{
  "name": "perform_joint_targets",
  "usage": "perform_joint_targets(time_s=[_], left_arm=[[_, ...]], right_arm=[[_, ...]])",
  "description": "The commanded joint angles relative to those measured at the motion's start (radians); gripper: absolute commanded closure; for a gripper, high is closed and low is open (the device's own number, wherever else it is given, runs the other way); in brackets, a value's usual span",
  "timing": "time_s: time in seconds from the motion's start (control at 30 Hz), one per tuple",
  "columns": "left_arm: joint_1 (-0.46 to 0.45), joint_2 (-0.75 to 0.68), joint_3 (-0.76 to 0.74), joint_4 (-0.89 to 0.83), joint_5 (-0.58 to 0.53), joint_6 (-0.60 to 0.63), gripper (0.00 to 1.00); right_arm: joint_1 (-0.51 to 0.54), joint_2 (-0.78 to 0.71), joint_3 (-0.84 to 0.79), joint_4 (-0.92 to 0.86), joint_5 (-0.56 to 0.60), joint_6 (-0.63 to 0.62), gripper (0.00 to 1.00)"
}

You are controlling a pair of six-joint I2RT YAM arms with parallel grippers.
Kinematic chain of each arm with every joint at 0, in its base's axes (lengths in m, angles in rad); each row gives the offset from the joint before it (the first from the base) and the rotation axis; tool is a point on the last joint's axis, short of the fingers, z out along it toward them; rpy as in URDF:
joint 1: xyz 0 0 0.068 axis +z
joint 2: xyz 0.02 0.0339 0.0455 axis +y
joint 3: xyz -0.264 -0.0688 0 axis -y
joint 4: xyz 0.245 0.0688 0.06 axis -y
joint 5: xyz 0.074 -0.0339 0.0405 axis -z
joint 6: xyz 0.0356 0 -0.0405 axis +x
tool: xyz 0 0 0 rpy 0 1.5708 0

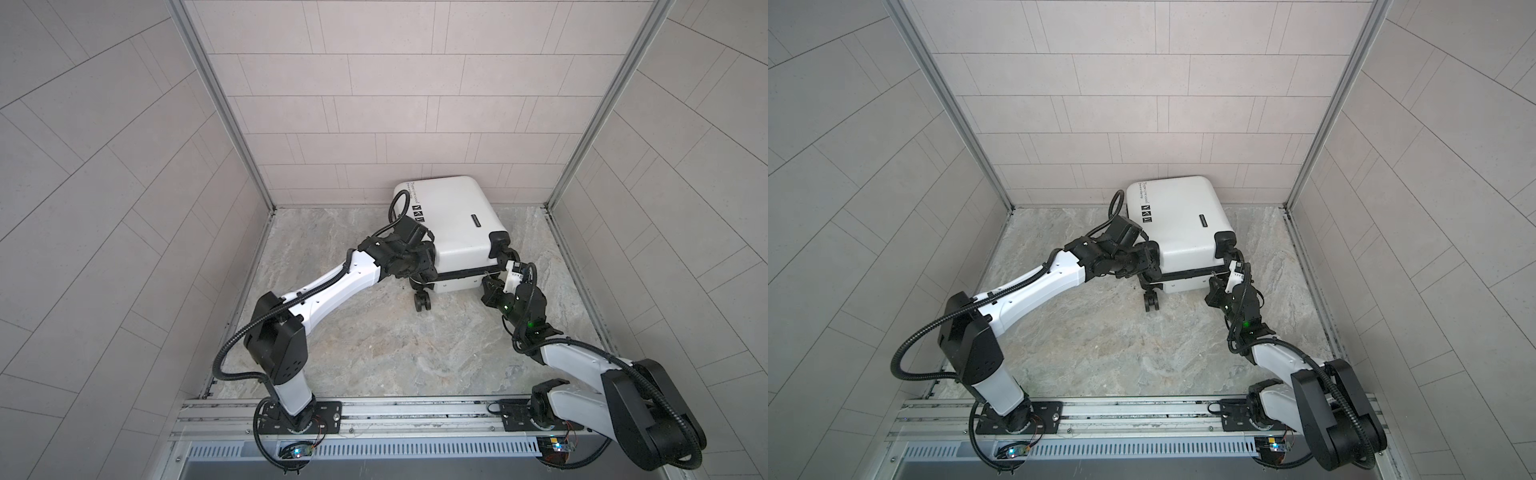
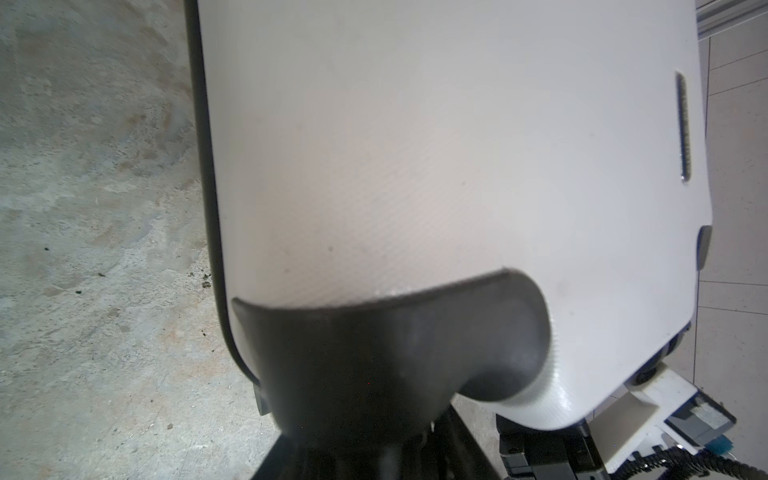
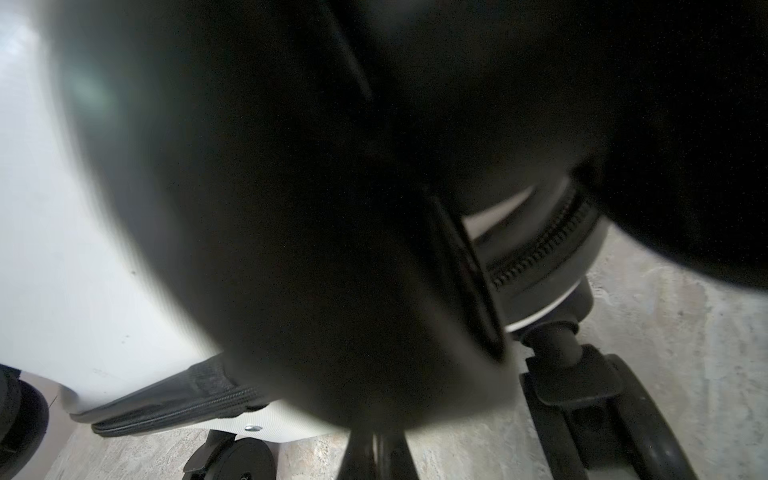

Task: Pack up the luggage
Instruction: 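Pull the zipper pull along the seam with the right gripper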

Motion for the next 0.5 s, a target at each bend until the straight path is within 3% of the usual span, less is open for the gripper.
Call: perform_joint_targets(time_s=[0.0,0.47], left_arm=[[0.026,-0.073,-0.015,-0.107,-0.087,0.020,1.00],[0.056,-0.142,-0.073,-0.128,-0.112,0.026,1.00]], right_arm=[[-0.068,-0.009,-0.035,-0.085,0.121,0.031,1.00],[-0.103,-0.026,-0.050,-0.076,0.108,0.057,1.00]])
